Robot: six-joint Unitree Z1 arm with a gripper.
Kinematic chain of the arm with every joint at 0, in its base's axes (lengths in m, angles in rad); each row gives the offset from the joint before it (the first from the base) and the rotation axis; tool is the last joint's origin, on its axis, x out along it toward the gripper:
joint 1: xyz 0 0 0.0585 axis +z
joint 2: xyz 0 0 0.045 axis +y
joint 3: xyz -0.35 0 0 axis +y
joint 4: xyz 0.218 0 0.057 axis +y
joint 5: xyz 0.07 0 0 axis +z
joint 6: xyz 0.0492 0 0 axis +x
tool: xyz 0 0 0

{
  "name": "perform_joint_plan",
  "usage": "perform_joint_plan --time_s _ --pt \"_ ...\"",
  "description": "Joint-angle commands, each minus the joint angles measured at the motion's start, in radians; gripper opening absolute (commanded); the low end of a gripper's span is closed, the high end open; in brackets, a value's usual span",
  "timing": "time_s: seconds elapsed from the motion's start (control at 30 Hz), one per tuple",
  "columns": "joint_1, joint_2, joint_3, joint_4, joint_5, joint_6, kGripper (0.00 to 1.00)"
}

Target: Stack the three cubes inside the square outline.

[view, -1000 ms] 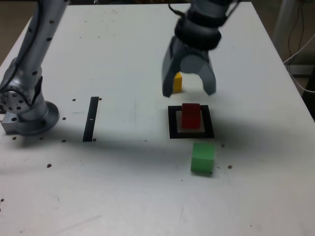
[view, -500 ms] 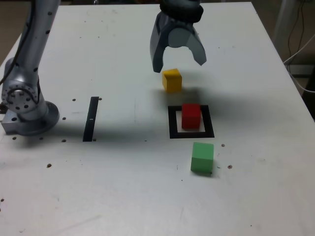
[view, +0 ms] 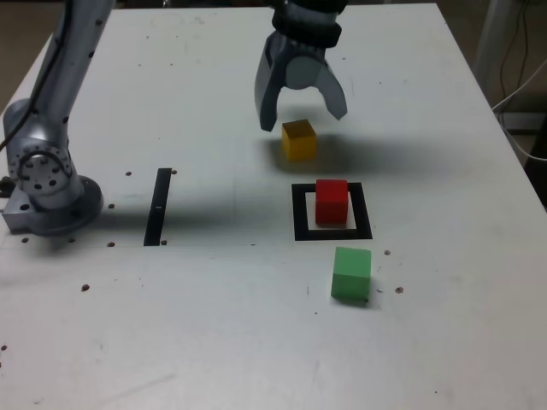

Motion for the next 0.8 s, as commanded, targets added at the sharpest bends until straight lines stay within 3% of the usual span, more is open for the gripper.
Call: perform_joint_plan --time_s 0.0,0.17,0.33,0.43,0.63,0.77 --pt "0.000 0.015 0.012 -0.017 -0.013 0.010 0.98" --pt "0.001 0.036 0.046 -0.058 -0.032 0.021 0.96" --pt "0.002 0.050 0.060 -0.076 -0.044 0.021 0.86" --pt "0.002 0.063 0.059 -0.075 -0.053 0.017 0.74" --pt "0.000 0.070 0.062 -0.098 -0.035 0.009 0.38" --pt "-0.001 0.072 0.067 -0.109 -0.028 0.009 0.33"
